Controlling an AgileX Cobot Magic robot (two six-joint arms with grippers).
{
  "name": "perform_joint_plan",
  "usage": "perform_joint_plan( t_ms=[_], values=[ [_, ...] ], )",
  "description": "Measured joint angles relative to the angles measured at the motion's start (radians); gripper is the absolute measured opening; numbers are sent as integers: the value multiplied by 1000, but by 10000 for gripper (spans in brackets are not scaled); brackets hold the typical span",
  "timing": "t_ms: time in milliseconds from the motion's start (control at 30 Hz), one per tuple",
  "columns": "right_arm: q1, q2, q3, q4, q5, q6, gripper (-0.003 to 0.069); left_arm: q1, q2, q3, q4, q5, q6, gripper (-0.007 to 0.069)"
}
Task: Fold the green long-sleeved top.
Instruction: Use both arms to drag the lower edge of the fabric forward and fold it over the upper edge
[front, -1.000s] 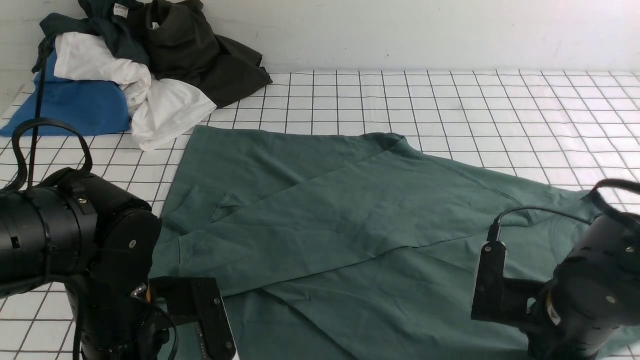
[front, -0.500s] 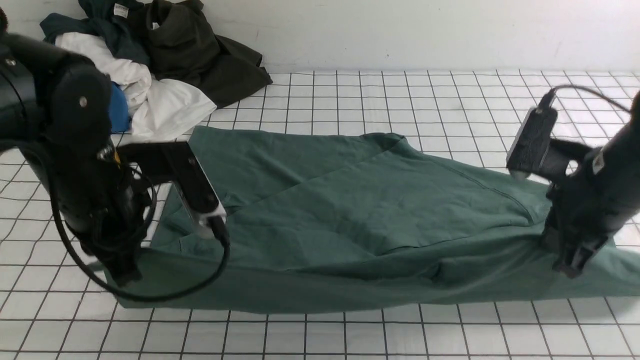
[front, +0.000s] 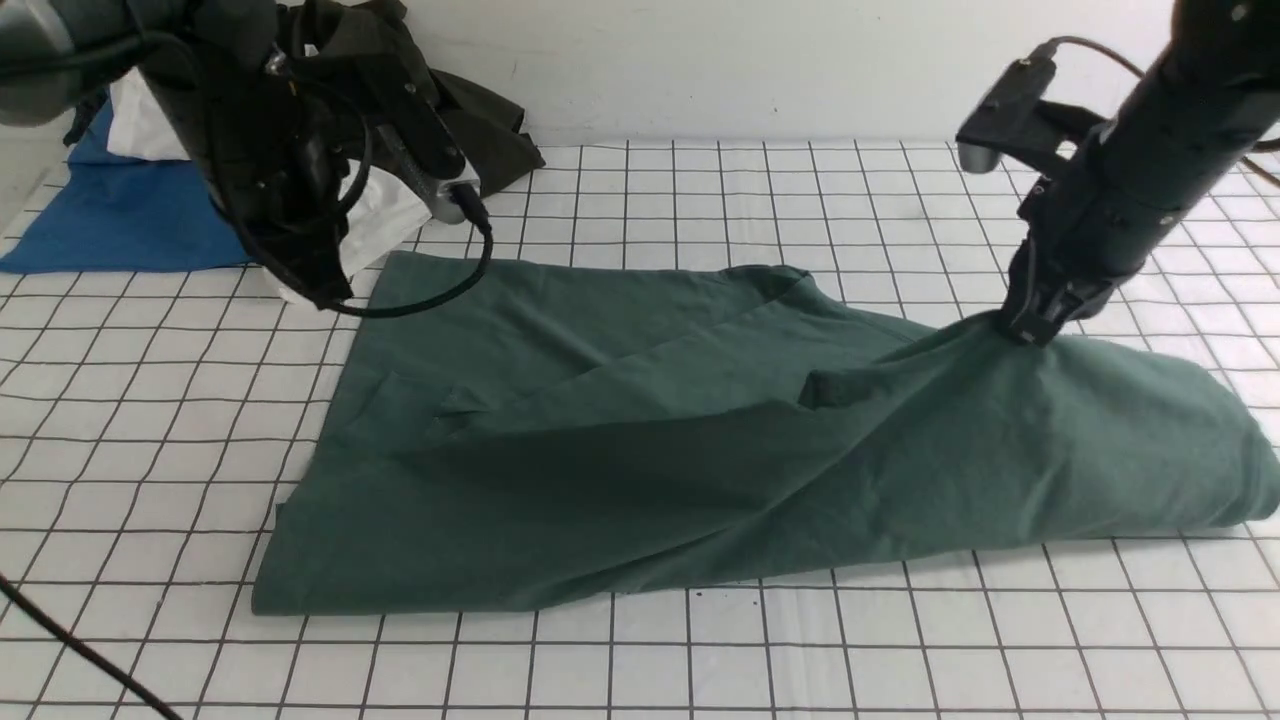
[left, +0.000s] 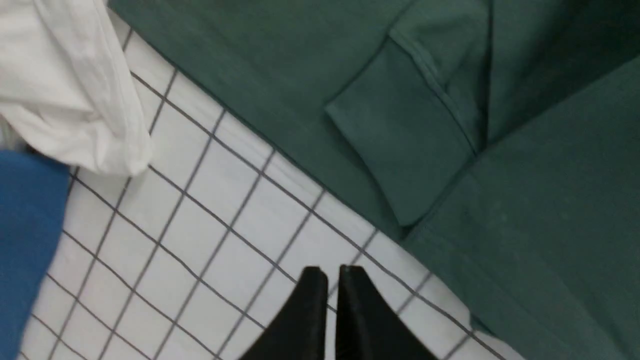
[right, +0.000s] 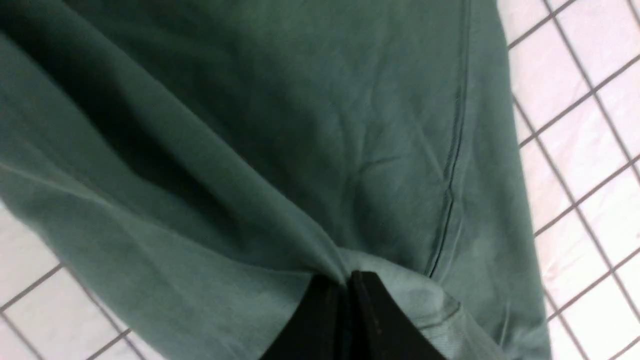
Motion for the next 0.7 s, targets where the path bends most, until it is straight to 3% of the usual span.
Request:
perform_joint_plan(
  t_ms=[300, 567, 700],
  values=[
    [0, 151, -192, 19, 4, 51, 6, 59, 144, -167, -92, 44, 6, 16],
    [0, 163, -198, 19, 8, 62, 6, 76, 144, -45, -135, 46, -112, 17],
    [0, 163, -198, 19, 8, 65, 6, 76, 144, 70, -142, 46, -120, 73]
  ],
)
